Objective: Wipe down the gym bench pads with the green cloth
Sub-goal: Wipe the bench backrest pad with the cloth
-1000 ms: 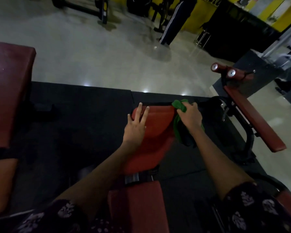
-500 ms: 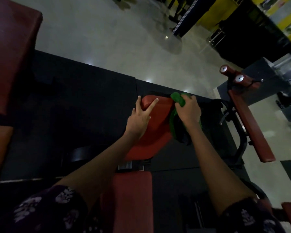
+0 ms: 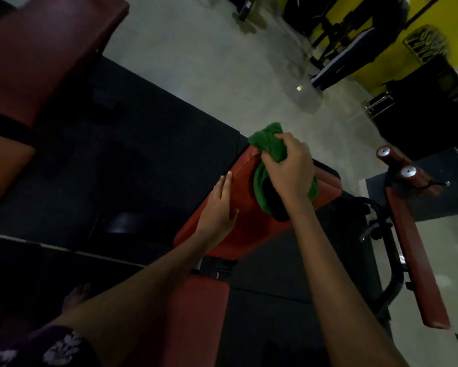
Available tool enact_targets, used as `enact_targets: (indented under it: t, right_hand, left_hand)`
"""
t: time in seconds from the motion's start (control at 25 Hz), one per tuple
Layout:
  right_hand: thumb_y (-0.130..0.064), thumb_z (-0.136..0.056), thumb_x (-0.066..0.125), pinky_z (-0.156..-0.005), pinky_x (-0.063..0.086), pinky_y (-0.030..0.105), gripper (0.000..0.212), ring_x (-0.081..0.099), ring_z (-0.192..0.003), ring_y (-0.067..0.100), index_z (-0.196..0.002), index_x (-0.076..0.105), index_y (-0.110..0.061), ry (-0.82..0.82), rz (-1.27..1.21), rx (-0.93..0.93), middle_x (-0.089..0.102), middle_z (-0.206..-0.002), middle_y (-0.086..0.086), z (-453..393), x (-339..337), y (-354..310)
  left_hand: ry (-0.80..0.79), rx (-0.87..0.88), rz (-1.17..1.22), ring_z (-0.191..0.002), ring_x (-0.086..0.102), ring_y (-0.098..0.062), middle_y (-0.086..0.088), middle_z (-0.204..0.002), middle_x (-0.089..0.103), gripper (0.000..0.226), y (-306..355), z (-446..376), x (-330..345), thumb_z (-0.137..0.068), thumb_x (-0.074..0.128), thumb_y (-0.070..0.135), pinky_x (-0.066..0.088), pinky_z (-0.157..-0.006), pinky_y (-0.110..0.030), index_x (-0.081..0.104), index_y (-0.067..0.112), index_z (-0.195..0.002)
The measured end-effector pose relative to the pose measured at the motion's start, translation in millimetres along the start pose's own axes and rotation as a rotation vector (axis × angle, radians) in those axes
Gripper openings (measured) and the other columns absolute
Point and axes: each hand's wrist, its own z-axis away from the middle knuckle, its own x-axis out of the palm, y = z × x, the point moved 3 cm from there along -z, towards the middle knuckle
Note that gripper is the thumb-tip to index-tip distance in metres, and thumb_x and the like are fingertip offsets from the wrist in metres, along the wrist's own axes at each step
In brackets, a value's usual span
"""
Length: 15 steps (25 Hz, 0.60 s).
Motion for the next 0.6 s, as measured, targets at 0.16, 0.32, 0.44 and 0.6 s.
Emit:
enact_targets:
  t: [0.16,0.32,0.44,0.6]
  right_hand:
    - [-0.029,-0.074,0.068,-0.068,0.048,0.037,0.036,0.055,-0.091,0.032,-0.107,0.066,-0.015,-0.006,0.526,-0.413,0.061,-0.115,0.011,9,29,-28]
    - [-0.035,-0.081,0.063,-0.074,0.049,0.045,0.040,0.057,-0.100,0.036,-0.120,0.059,-0.024,0.080,0.872,-0.485,0.055,-0.130,0.008,33,50,-15]
    - [-0.030,-0.080,0.068,-0.068,0.049,0.037,0.040,0.059,-0.095,0.033,-0.119,0.061,-0.024,0.117,0.896,-0.598,0.058,-0.127,0.007,31,54,-14]
    - [-0.022,-0.079,0.065,-0.057,0.043,0.027,0.034,0.059,-0.078,0.028,-0.113,0.065,-0.022,0.149,0.891,-0.700,0.063,-0.117,0.007,42,72,-7]
  left_hand:
    - [0.002,-0.007,-0.065,-0.143,0.016,-0.025,-0.005,-0.158,0.006,0.091,-28,5,11,-0.086,0.061,0.013,0.028,-0.113,-0.038,-0.004,0.022,-0.151]
    - [-0.035,-0.091,-0.131,-0.143,0.016,-0.023,-0.003,-0.158,0.004,0.089,-58,1,22,-0.089,0.059,0.022,0.032,-0.110,-0.043,-0.006,0.015,-0.150]
    - [-0.032,-0.137,-0.127,-0.142,0.019,-0.025,-0.005,-0.158,0.007,0.093,-85,6,35,-0.088,0.061,0.024,0.034,-0.109,-0.044,-0.008,0.017,-0.150]
    - [0.010,-0.170,-0.074,-0.144,0.014,-0.026,-0.007,-0.158,0.005,0.101,-116,19,58,-0.085,0.066,0.024,0.032,-0.109,-0.047,-0.013,0.019,-0.149]
